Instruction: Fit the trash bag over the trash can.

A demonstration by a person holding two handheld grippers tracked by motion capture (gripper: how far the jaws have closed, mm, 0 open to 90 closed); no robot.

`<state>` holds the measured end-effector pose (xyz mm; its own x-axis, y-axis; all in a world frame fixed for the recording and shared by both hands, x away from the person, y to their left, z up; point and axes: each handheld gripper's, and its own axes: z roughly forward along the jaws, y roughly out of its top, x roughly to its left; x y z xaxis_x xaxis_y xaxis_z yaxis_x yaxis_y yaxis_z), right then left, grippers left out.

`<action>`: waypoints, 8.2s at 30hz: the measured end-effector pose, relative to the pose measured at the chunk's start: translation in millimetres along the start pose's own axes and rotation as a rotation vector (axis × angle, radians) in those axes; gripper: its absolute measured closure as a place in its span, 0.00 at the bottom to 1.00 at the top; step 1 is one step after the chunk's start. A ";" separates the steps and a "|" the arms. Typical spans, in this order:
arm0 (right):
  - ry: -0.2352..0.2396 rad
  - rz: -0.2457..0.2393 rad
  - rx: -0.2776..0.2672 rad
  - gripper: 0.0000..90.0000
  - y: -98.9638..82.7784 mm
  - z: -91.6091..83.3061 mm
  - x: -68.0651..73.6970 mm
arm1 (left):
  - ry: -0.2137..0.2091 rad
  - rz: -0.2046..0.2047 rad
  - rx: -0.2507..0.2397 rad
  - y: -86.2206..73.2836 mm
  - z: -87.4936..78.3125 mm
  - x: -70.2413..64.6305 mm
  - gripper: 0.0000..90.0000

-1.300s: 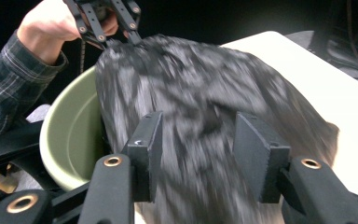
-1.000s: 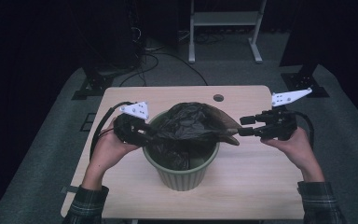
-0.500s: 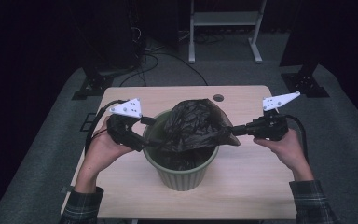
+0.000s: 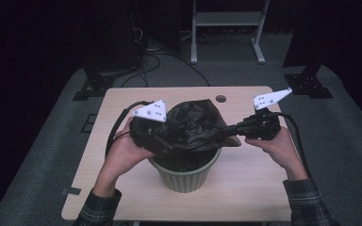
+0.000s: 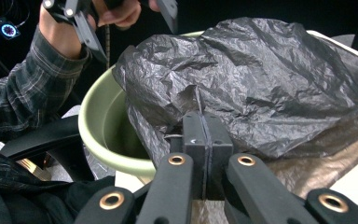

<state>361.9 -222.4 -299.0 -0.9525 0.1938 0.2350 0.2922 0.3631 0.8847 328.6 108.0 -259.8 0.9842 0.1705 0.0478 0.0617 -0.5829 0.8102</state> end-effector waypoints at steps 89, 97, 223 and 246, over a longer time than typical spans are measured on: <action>-0.117 0.062 -0.025 1.00 -46.6 -17.4 12.7 | 0.066 -0.247 -0.188 -92.6 -84.1 22.0 0.89; -0.189 0.087 -0.008 1.00 -68.1 -52.9 14.6 | 0.097 -0.324 -0.217 -125.3 -98.5 26.7 0.89; -0.295 -0.097 -0.025 1.00 9.1 20.2 -8.8 | 0.160 -0.078 -0.028 -10.2 -6.5 31.9 0.54; -0.249 -0.110 -0.036 1.00 9.5 20.0 -2.0 | 0.126 -0.070 0.022 11.5 45.5 43.7 0.91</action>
<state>368.3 -201.1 -299.1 -0.9264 0.3750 0.0347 0.1809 0.3623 0.9143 379.9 72.6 -275.1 0.9489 0.3088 0.0657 0.1344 -0.5835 0.8009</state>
